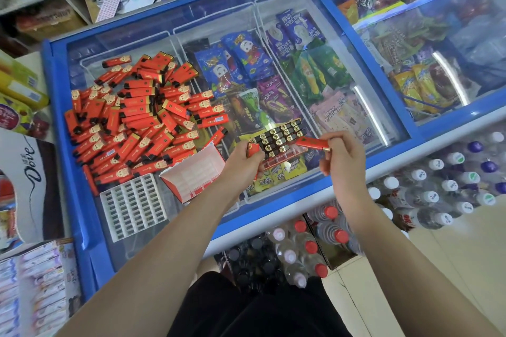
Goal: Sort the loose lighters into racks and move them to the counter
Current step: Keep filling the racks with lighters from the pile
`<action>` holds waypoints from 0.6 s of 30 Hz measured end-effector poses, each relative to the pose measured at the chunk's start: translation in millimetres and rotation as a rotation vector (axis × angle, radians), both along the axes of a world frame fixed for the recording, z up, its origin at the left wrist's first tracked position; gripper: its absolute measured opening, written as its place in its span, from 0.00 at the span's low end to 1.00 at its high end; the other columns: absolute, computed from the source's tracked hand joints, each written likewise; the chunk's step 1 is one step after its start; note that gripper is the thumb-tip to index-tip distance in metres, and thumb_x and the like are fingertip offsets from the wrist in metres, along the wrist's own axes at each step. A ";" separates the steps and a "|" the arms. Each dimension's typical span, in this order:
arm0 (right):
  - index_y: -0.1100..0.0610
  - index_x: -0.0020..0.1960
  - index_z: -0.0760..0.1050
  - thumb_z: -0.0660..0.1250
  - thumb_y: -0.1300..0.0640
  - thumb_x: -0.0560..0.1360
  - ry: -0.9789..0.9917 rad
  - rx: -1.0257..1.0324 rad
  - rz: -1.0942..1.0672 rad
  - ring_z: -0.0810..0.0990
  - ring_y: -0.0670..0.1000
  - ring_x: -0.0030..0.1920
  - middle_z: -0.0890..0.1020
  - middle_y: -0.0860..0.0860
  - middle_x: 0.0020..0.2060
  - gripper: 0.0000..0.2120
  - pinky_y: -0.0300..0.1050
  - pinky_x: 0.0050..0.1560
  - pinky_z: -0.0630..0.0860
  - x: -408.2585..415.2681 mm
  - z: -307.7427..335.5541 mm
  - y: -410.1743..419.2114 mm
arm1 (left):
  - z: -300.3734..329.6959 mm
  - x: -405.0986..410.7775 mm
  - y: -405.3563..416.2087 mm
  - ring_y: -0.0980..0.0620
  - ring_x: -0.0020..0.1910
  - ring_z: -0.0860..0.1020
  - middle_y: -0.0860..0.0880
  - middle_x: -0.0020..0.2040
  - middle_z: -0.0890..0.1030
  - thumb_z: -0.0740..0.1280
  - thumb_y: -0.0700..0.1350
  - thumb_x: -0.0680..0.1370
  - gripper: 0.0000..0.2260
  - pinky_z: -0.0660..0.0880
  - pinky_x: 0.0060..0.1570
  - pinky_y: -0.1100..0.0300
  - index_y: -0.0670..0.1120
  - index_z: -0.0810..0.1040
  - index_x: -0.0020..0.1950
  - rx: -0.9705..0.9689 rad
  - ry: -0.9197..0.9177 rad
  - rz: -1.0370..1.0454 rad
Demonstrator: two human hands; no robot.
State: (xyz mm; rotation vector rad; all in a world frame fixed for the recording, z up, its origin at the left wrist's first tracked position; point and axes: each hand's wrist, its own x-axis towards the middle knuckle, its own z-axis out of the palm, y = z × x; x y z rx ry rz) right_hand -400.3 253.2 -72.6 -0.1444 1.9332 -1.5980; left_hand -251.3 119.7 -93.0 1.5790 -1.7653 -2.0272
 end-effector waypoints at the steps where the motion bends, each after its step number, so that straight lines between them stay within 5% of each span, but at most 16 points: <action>1: 0.57 0.46 0.77 0.58 0.65 0.81 0.022 0.018 -0.011 0.70 0.50 0.24 0.74 0.45 0.27 0.11 0.43 0.27 0.66 -1.2 -2.0 0.7 | -0.3 0.0 0.1 0.48 0.43 0.79 0.43 0.45 0.79 0.63 0.44 0.85 0.04 0.79 0.48 0.51 0.46 0.73 0.59 -0.018 -0.004 -0.017; 11: 0.57 0.51 0.75 0.60 0.61 0.84 0.035 0.169 0.191 0.79 0.53 0.30 0.78 0.50 0.31 0.07 0.50 0.37 0.77 14.9 -29.8 -24.6 | 2.3 0.6 1.9 0.50 0.43 0.79 0.44 0.46 0.81 0.64 0.45 0.84 0.05 0.80 0.51 0.49 0.49 0.76 0.59 -0.041 -0.027 -0.090; 18: 0.63 0.59 0.75 0.64 0.61 0.84 -0.274 0.030 0.057 0.86 0.55 0.37 0.82 0.59 0.40 0.07 0.44 0.40 0.84 12.5 -45.5 -35.1 | 6.3 0.9 1.5 0.49 0.43 0.80 0.44 0.46 0.82 0.63 0.47 0.85 0.07 0.80 0.58 0.41 0.47 0.76 0.60 -0.049 -0.034 -0.105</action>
